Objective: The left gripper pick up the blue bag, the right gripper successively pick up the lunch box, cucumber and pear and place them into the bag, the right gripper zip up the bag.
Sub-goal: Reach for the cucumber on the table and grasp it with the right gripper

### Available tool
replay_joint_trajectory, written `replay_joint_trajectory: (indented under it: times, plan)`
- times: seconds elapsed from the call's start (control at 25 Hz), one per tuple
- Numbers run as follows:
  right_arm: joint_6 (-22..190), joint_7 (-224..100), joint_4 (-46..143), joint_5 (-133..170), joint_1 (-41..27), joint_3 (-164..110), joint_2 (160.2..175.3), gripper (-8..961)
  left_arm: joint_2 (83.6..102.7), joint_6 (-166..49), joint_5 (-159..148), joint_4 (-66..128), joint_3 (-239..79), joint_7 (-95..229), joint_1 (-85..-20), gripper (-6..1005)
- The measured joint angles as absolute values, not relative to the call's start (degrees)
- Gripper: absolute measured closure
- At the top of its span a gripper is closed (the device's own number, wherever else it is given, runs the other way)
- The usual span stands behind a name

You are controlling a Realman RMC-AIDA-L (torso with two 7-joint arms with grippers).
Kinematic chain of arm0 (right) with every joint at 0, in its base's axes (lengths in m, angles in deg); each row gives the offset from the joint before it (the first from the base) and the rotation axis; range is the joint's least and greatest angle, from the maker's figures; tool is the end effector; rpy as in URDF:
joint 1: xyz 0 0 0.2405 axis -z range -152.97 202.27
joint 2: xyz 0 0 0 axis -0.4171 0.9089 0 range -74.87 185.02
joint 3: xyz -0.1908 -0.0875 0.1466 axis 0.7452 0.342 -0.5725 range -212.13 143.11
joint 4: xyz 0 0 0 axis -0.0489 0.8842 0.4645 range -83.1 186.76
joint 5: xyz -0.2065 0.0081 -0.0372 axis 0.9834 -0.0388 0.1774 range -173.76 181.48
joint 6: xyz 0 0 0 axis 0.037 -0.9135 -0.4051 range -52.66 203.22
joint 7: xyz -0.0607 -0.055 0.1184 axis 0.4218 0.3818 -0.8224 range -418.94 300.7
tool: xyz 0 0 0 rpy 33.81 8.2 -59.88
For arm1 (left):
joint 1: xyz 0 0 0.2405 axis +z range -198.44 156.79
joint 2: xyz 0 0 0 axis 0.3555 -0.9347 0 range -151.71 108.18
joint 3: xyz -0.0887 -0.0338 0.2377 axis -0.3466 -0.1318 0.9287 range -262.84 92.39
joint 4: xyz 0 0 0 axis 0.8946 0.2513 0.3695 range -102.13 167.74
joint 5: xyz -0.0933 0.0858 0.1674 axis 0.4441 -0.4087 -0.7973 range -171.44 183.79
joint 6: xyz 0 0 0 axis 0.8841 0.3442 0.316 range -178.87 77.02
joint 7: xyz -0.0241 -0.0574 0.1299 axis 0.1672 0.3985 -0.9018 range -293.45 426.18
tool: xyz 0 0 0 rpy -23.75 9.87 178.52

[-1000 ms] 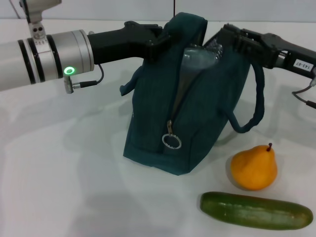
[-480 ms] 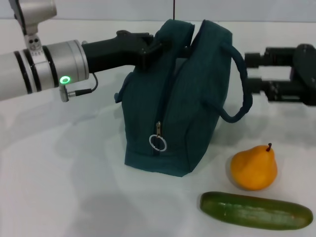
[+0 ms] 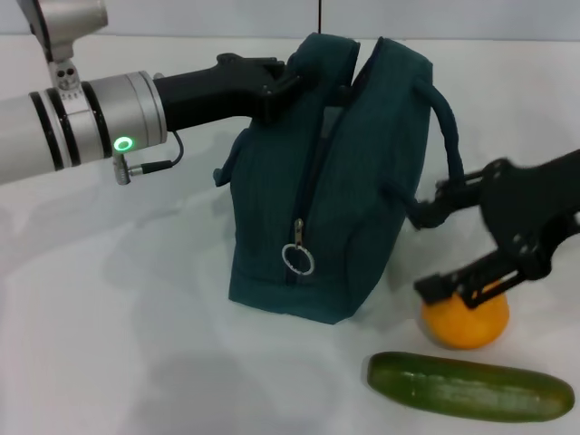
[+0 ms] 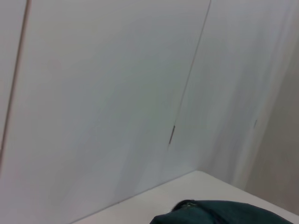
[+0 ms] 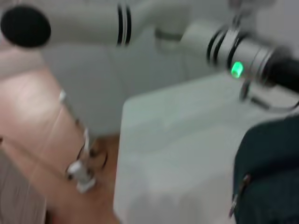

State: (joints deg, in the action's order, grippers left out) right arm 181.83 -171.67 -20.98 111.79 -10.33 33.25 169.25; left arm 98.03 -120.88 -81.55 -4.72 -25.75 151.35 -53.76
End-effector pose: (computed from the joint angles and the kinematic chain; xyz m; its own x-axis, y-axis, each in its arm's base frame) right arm 0.1297 0.3196 0.0391 0.9696 -0.1798 -0.1658 -0.1560 -0.9768 0.1467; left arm -0.2063 0.3819 -0.0169 0.6734 0.3178 0.6675 0.5654 -0.8031 -0.1881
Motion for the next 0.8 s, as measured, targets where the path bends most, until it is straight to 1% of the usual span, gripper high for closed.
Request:
replay_joint_trajectory:
  times: [0.04, 0.12, 0.28, 0.48, 0.8]
  plan:
    - [182.40, -171.96, -21.15, 113.63, -11.31, 33.38, 169.78, 123, 98.03, -120.67, -81.41, -4.72, -25.74, 151.35, -53.76, 889]
    - [182.60, -172.90, -21.48, 116.68, -12.78, 34.76, 170.31, 108, 98.03, -120.31, -80.95, -4.71, -25.60, 151.35, -53.68, 889]
    - [180.86, -174.50, -20.44, 119.83, -15.33, 39.67, 170.40, 79, 98.03, -119.93, -80.42, -4.28, -25.38, 151.36, -53.73, 889]
    - [177.32, -177.09, -18.75, 123.11, -18.08, 48.00, 170.57, 80, 98.03, -118.68, -79.79, -3.99, -25.60, 151.35, -53.77, 889]
    - [173.79, -179.92, -18.98, 125.98, -19.21, 56.01, 170.80, 81, 97.88, -117.65, -79.77, -3.99, -25.73, 151.31, -53.46, 888]
